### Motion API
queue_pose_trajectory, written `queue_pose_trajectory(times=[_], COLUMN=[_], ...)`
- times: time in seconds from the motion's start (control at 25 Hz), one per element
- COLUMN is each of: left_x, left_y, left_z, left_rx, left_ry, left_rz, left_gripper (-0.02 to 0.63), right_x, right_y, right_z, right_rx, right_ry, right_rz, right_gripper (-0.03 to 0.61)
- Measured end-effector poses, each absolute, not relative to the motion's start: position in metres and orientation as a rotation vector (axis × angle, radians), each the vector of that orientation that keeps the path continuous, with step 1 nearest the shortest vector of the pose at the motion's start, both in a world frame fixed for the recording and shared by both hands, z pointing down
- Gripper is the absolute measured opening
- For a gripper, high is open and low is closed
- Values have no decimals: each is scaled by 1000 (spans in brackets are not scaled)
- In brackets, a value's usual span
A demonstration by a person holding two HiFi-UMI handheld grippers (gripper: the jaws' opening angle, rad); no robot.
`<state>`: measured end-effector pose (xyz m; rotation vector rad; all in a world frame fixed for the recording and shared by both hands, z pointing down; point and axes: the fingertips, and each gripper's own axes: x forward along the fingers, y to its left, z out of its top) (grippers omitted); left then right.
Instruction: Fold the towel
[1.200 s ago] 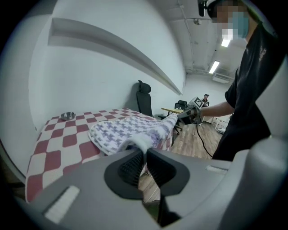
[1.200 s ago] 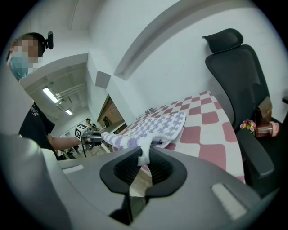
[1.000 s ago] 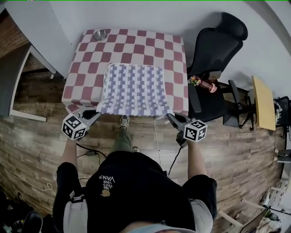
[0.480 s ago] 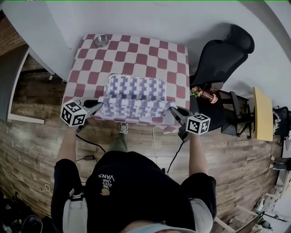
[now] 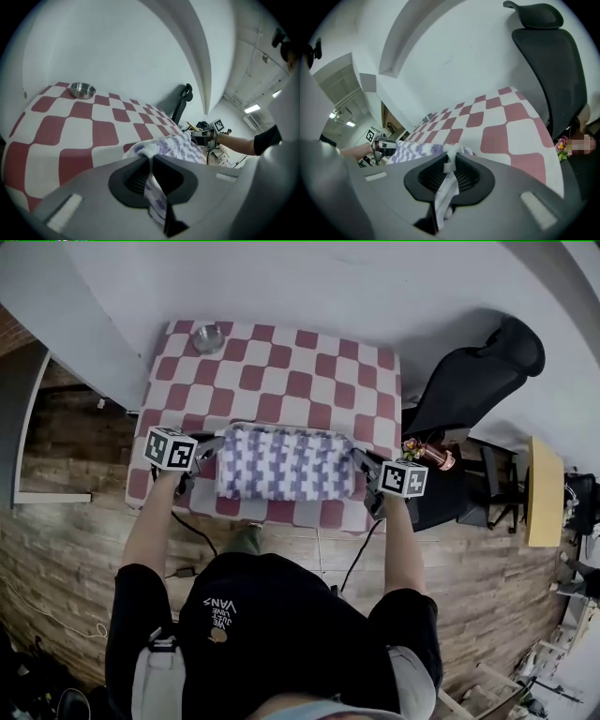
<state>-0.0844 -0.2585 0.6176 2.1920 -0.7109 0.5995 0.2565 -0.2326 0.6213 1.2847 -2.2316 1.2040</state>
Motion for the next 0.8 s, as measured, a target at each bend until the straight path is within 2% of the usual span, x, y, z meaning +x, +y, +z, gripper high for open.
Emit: queue_pose_trajectory(times=[0.36,0.48,0.8], left_x=[-84,-87,-103], left_y=[-269,-269,-268], left_z=[658,663,657], left_rx=[1979,1925,1927], left_ry=[-684,-711,-781], left_rz=[597,568,467], left_gripper=[29,62,160], right_x=[260,268,278], right_y=[-251,-255,-226], right_z=[659,665,628], right_rx=[1400,1501,1680], right_ry=[-2026,-1943,-2070], right_rz=[1267,1267,1483], right_gripper=[63,158,245])
